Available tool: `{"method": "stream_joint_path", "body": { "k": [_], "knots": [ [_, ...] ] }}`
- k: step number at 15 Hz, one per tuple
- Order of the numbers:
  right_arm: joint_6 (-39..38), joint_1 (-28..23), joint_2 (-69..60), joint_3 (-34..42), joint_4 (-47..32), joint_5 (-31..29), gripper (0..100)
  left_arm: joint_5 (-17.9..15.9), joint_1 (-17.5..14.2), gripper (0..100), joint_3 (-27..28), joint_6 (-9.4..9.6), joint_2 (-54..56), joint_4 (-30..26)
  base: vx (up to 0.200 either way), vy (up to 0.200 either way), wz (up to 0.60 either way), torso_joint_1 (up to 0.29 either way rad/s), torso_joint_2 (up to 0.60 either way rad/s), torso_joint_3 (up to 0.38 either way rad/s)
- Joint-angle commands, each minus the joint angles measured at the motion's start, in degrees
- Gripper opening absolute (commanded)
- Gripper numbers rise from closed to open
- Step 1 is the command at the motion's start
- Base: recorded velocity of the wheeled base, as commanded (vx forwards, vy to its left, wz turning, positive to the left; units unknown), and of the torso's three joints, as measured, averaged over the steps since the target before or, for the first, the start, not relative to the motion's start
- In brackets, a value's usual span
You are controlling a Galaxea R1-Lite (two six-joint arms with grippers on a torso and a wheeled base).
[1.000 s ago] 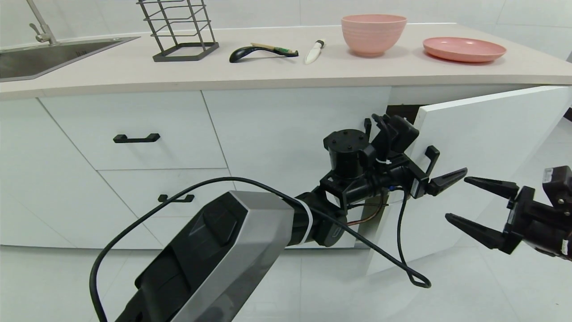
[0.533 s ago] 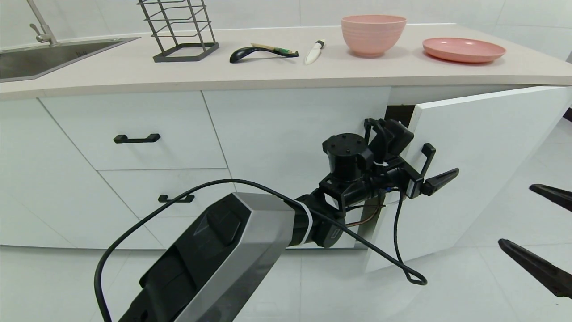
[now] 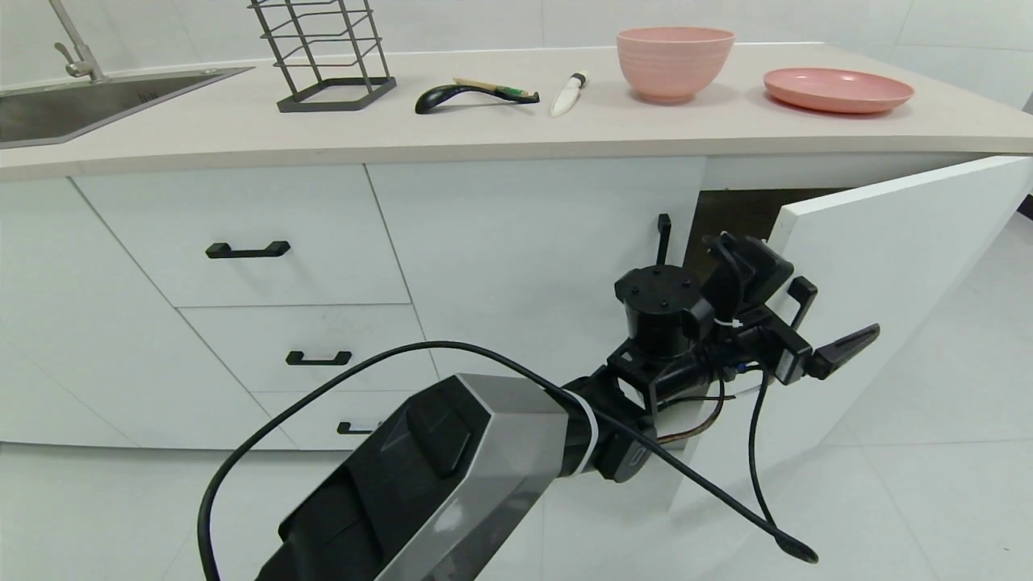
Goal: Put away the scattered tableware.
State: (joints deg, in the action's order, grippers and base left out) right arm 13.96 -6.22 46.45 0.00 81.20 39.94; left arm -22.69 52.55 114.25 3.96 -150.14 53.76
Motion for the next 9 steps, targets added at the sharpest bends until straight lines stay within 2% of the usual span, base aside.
{"method": "stream_joint_path", "body": {
  "k": [1, 4, 9],
  "knots": [
    [0.0, 0.0, -2.1, 0.0, 0.0, -0.1, 100, 0.0, 0.9, 100, -2.1, 0.08, 1.1, 2.1, 0.0, 0.0, 0.0, 0.0, 0.0, 0.0],
    [-0.5, 0.0, -2.4, 0.0, 0.0, -0.3, 100, 0.0, 1.8, 100, -6.3, -0.01, 2.8, 3.8, 0.0, 0.0, 0.0, 0.0, 0.0, 0.0],
    [-1.8, 0.0, -2.4, 0.0, 0.0, -2.3, 100, 0.0, 4.8, 100, -6.6, -0.01, 2.6, 3.7, 0.0, 0.0, 0.0, 0.0, 0.0, 0.0]
  ]
}}
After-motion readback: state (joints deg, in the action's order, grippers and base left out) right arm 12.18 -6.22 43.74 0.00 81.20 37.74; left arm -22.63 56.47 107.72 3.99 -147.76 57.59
